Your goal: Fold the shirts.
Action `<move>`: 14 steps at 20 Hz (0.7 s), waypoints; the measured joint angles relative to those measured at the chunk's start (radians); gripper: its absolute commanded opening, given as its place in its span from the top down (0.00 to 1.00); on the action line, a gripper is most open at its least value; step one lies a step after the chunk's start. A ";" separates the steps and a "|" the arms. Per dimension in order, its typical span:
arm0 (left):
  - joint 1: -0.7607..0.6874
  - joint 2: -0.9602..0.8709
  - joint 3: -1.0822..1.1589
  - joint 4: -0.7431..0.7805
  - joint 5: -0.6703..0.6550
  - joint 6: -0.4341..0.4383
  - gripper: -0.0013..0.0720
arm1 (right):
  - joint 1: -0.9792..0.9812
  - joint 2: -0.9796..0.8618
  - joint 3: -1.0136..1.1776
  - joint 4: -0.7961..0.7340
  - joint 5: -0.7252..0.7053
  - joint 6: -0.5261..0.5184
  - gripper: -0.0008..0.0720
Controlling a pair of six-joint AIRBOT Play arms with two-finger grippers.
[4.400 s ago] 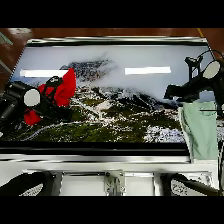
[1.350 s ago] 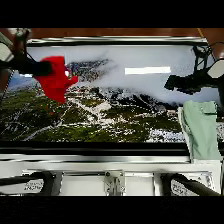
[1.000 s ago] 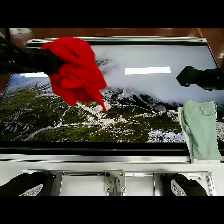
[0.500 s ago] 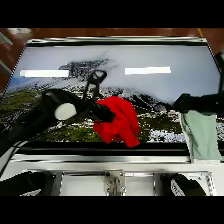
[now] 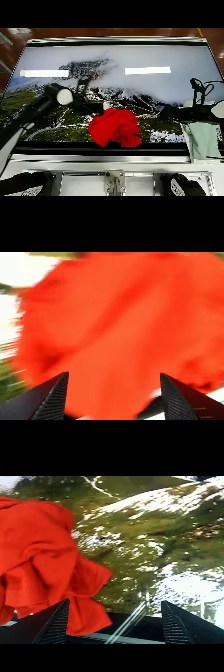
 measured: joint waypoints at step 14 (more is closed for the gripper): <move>0.161 0.095 -0.587 -0.525 0.129 0.267 0.08 | -0.206 -0.225 -0.222 0.242 0.127 -0.171 0.05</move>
